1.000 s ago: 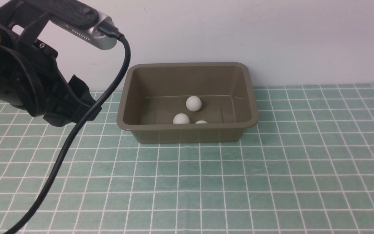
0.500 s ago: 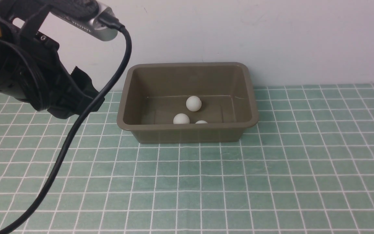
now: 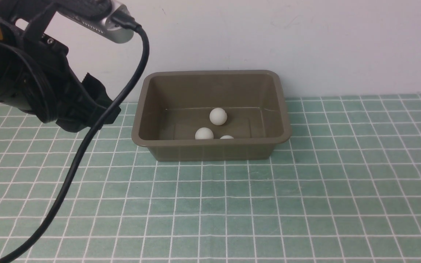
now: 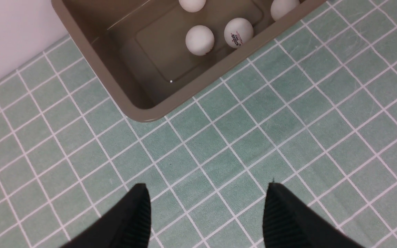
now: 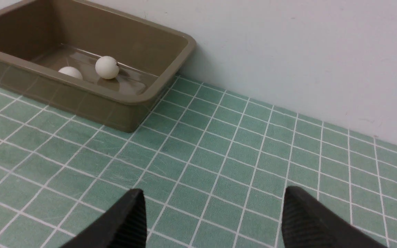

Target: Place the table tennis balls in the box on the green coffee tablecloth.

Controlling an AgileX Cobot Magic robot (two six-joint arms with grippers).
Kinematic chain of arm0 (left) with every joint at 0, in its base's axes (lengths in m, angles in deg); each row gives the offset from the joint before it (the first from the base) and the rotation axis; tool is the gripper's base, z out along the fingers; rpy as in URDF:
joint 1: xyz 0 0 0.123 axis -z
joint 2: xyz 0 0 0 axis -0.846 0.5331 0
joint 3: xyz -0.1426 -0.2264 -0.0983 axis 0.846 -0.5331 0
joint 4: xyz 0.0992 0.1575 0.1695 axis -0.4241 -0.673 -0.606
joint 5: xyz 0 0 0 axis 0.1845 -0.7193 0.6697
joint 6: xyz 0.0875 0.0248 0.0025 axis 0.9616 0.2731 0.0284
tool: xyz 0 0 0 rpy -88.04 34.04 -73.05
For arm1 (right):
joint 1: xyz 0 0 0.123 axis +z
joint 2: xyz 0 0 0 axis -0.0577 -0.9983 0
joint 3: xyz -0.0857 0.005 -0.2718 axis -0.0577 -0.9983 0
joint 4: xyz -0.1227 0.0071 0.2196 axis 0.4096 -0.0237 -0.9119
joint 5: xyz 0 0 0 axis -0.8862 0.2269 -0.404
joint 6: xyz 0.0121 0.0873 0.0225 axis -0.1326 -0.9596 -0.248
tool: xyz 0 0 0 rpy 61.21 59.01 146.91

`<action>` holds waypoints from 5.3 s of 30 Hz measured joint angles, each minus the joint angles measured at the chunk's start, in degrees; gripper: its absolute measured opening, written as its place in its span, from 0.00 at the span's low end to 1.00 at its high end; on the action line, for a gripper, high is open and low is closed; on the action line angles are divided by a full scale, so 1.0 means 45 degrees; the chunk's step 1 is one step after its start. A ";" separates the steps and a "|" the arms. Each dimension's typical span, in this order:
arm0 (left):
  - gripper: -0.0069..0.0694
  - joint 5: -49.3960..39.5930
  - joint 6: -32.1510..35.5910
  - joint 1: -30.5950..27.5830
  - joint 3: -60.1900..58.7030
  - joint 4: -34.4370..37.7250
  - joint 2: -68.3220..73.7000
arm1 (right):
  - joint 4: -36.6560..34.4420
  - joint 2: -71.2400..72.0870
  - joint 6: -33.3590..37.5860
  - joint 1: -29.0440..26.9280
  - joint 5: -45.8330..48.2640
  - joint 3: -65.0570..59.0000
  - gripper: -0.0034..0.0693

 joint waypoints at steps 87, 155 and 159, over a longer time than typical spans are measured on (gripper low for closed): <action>0.61 0.4512 -0.2140 -0.6574 -0.9000 -0.1038 -1.1348 | -0.0014 0.0968 -0.0182 0.0000 0.0865 -0.1694 0.68; 0.61 0.7759 -0.3652 -0.6036 -1.6823 -0.0937 -1.5863 | -0.0364 0.1056 -0.0380 0.0000 0.0823 -0.1694 0.68; 0.61 0.7759 -0.3652 -0.6036 -1.6823 -0.0937 -1.5863 | -0.1054 0.1854 -0.0548 0.0000 0.0384 -0.1829 0.68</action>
